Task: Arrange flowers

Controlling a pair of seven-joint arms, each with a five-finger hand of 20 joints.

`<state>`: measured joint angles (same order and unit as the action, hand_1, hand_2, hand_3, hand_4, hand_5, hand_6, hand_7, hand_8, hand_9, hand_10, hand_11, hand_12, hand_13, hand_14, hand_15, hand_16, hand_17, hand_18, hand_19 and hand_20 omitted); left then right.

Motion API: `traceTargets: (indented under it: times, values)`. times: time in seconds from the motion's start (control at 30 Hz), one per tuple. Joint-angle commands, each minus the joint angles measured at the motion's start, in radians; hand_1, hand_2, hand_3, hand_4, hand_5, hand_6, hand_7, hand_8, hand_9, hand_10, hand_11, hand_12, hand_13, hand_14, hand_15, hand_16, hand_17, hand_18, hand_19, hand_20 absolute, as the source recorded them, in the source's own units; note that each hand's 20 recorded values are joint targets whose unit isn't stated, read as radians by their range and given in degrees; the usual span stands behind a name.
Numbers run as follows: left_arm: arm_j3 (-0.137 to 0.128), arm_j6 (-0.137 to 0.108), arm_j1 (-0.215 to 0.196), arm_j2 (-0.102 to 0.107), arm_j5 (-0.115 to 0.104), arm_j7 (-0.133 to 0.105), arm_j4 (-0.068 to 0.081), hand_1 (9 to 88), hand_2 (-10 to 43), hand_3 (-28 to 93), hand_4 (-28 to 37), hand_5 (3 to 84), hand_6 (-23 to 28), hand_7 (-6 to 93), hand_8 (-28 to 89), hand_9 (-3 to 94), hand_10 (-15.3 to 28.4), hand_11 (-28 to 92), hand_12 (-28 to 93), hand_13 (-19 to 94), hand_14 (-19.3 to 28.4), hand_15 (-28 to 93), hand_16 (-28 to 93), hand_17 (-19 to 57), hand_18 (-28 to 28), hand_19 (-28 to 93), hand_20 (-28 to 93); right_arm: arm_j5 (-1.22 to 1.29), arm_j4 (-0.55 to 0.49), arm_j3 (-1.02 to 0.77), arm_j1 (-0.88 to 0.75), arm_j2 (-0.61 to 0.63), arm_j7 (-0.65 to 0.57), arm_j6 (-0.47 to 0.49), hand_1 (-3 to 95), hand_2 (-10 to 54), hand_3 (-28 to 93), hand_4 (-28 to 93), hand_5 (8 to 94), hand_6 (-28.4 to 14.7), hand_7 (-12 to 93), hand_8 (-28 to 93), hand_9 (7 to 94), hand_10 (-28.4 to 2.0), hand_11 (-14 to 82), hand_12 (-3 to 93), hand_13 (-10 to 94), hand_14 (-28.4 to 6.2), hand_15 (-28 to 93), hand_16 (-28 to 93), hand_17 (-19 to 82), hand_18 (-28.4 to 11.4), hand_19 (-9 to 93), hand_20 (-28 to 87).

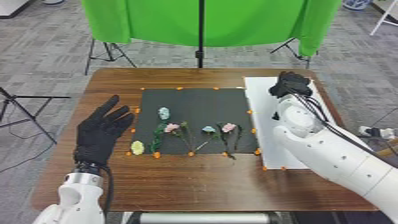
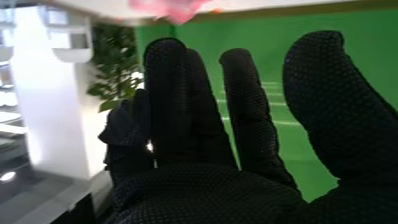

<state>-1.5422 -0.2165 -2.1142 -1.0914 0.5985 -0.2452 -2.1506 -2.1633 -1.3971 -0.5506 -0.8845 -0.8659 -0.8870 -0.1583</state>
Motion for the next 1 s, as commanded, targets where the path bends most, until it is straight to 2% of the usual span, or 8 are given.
traceTargets:
  times: [0.03, 0.2, 0.37, 0.57, 0.7, 0.83, 0.93, 1.0]
  values:
    - [0.001, 0.022, 0.010, -0.018, 0.016, 0.034, 0.009, 25.5, 8.0, 79, -23.6, 38.5, 9.7, 14.1, -10, 37.2, 21.0, 27, 11, 28, 28.4, 56, -9, -7.7, 27.4, 59, 13, 0.028, 0.052, -0.031, 0.018, -0.018, -0.042, 0.071, 35.8, -9.5, 85, -28, 53.3, -2.4, 15, -13, 51.3, -18.7, 20.0, 13.8, 46, -15.5, 74, 6, 22, -22.1, 91, 51]
    - [-0.002, 0.034, 0.022, -0.026, 0.022, 0.053, 0.014, 25.6, 8.0, 79, -23.5, 38.4, 9.6, 14.2, -10, 37.2, 21.1, 28, 11, 28, 28.4, 56, -9, -7.7, 27.3, 59, 13, 0.047, 0.067, -0.042, 0.000, -0.027, -0.043, 0.139, 35.4, -9.5, 85, -28, 51.5, -1.3, 15, -13, 51.2, -18.6, 20.0, 13.8, 46, -15.5, 74, 5, 22, -21.9, 91, 51]
    - [-0.011, 0.036, 0.017, -0.035, 0.028, 0.066, 0.012, 25.5, 8.0, 79, -23.4, 38.4, 9.7, 14.2, -10, 37.3, 21.1, 28, 11, 28, 28.4, 56, -9, -7.7, 27.3, 59, 13, 0.051, 0.082, -0.047, -0.018, -0.036, -0.055, 0.170, 35.3, -9.5, 85, -28, 49.6, -0.1, 15, -13, 51.9, -18.2, 20.4, 13.9, 46, -15.4, 74, 5, 21, -21.8, 91, 51]
    - [-0.005, 0.040, 0.018, -0.027, 0.024, 0.057, 0.014, 25.6, 7.9, 79, -23.4, 38.4, 9.6, 14.2, -10, 37.3, 21.0, 28, 11, 28, 28.4, 56, -9, -7.6, 27.3, 59, 13, 0.030, 0.103, -0.012, -0.002, -0.031, -0.051, 0.154, 36.1, -9.5, 83, -28, 51.1, 2.6, 16, -13, 55.0, -17.1, 21.0, 13.6, 49, -14.7, 74, 5, 21, -21.9, 91, 51]
    - [-0.005, 0.040, 0.023, -0.029, 0.021, 0.052, 0.017, 25.6, 8.0, 79, -23.5, 38.4, 9.6, 14.3, -10, 37.2, 21.0, 28, 11, 28, 28.4, 56, -9, -7.7, 27.3, 59, 13, -0.027, 0.144, 0.052, 0.033, -0.043, -0.058, 0.079, 38.9, -9.5, 81, -28, 61.7, 4.3, 17, -15, 62.9, -14.2, 21.7, 13.6, 57, -11.4, 72, 6, 25, -21.6, 91, 50]
    - [-0.005, 0.028, 0.013, -0.023, 0.016, 0.035, 0.011, 25.6, 8.0, 79, -23.5, 38.4, 9.7, 14.2, -10, 37.2, 21.0, 28, 11, 28, 28.4, 56, -9, -7.7, 27.4, 59, 13, -0.081, 0.157, 0.101, 0.047, -0.044, -0.089, -0.017, 48.1, -9.5, 70, -28, 78.3, 3.1, 17, -2, 74.6, -11.4, 23.4, 15.7, 66, -8.2, 69, 10, 29, -20.7, 93, 47]
    - [-0.008, 0.027, 0.006, -0.024, 0.015, 0.035, 0.008, 25.7, 8.0, 79, -23.5, 38.4, 9.7, 14.3, -10, 37.2, 21.0, 28, 11, 28, 28.4, 56, -9, -7.7, 27.4, 59, 13, -0.164, 0.179, 0.219, 0.095, -0.029, -0.152, -0.192, 46.4, -9.5, 73, -28, 82.1, 1.2, 19, 1, 79.2, -11.5, 25.0, 18.2, 69, -8.6, 69, 12, 32, -21.7, 93, 50]
    - [-0.010, 0.022, -0.003, -0.023, 0.014, 0.032, 0.005, 25.7, 8.1, 79, -23.5, 38.4, 9.7, 14.2, -10, 37.2, 21.0, 28, 11, 28, 28.4, 56, -9, -7.7, 27.4, 59, 13, -0.182, 0.185, 0.250, 0.111, -0.027, -0.144, -0.256, 45.5, -9.5, 74, -28, 83.8, 0.5, 22, 2, 80.1, -11.9, 26.5, 18.4, 71, -9.2, 70, 12, 35, -22.4, 93, 53]
